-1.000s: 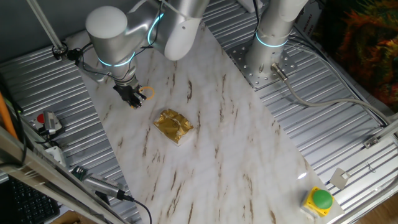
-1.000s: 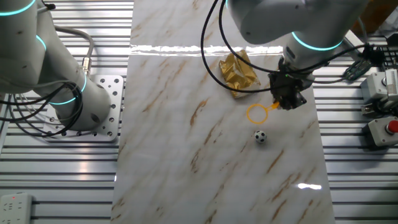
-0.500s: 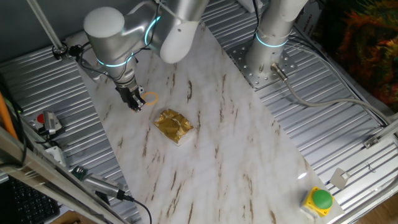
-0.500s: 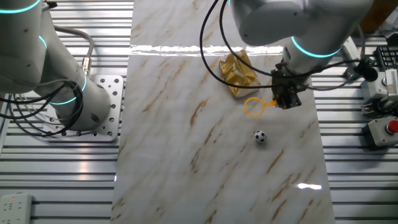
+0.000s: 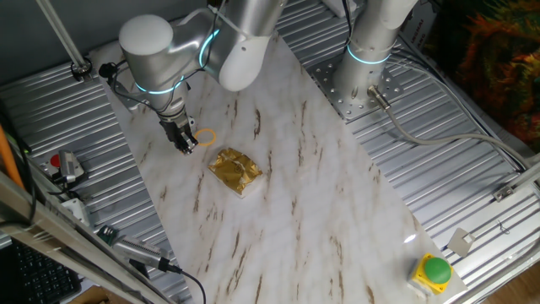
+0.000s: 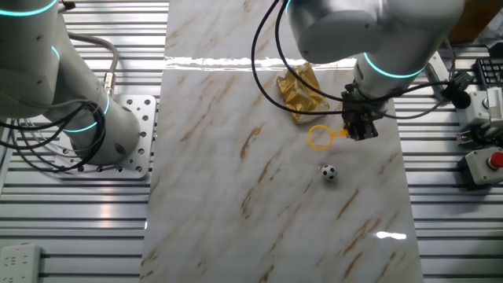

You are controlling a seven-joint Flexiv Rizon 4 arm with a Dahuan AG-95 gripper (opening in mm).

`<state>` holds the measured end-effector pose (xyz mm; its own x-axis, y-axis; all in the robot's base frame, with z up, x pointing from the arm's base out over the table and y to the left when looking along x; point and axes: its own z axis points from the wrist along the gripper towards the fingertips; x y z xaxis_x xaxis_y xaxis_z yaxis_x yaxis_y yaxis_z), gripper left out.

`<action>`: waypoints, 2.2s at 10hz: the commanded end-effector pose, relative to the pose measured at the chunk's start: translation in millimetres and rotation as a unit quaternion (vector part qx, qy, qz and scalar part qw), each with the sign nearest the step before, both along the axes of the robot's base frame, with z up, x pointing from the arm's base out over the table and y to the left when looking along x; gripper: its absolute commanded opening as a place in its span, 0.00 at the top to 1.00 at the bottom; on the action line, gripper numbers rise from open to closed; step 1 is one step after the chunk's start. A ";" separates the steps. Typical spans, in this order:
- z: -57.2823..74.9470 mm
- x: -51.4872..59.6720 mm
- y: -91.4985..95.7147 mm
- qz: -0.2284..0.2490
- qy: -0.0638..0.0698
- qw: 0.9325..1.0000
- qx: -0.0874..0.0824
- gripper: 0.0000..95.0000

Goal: Remove the bubble ring from the ball

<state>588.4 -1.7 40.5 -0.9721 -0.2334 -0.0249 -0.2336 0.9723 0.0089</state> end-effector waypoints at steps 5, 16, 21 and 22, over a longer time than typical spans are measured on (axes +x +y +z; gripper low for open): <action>-1.4 -0.4 -0.4 0.008 -0.005 1.000 -0.002 0.60; -1.5 -0.4 -0.4 0.014 -0.009 1.000 -0.003 0.40; 7.0 -1.3 0.8 0.004 -0.028 1.000 -0.005 0.40; 16.7 -3.0 1.9 0.000 -0.028 1.000 -0.006 0.40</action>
